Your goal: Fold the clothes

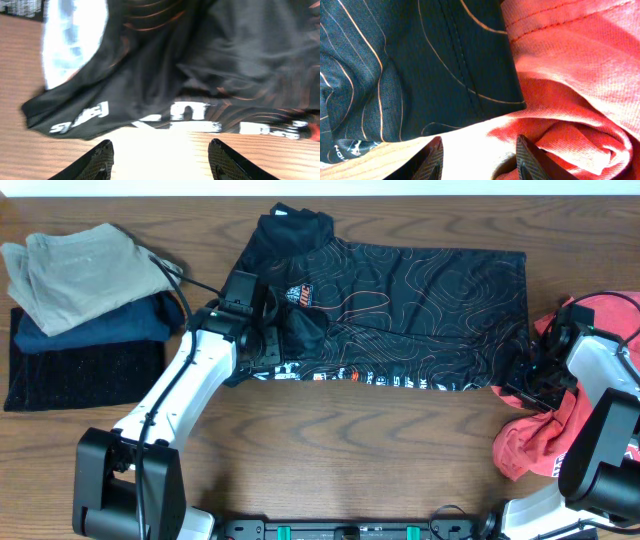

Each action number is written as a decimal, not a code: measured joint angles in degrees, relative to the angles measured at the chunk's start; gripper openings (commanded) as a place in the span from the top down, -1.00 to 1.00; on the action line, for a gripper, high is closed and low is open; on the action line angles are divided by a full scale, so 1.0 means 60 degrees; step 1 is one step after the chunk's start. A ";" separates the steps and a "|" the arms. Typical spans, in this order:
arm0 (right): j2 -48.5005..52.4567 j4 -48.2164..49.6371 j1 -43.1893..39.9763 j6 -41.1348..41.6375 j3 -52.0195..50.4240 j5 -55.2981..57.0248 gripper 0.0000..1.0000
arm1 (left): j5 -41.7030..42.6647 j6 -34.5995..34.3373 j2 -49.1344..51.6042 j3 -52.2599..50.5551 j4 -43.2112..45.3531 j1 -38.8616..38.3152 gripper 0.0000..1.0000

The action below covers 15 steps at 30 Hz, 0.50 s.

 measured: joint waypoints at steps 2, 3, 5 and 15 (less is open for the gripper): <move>0.0000 -0.0018 0.0000 0.0000 0.0000 0.0004 0.09 | -0.0470 -0.0007 0.0000 -0.0233 -0.0011 -0.0004 -0.21; 0.0000 -0.0040 0.0000 0.0000 0.0000 0.0004 0.09 | -0.0696 -0.0029 0.0004 -0.0372 -0.0007 -0.0004 -0.21; 0.0000 -0.0073 0.0000 0.0000 0.0000 0.0000 0.09 | -0.1169 -0.0084 0.0015 -0.0699 -0.0055 -0.0004 -0.21; 0.0000 -0.0073 0.0000 0.0000 0.0000 0.0000 0.09 | -0.2153 -0.0335 0.0036 -0.2062 0.1512 -0.0007 0.01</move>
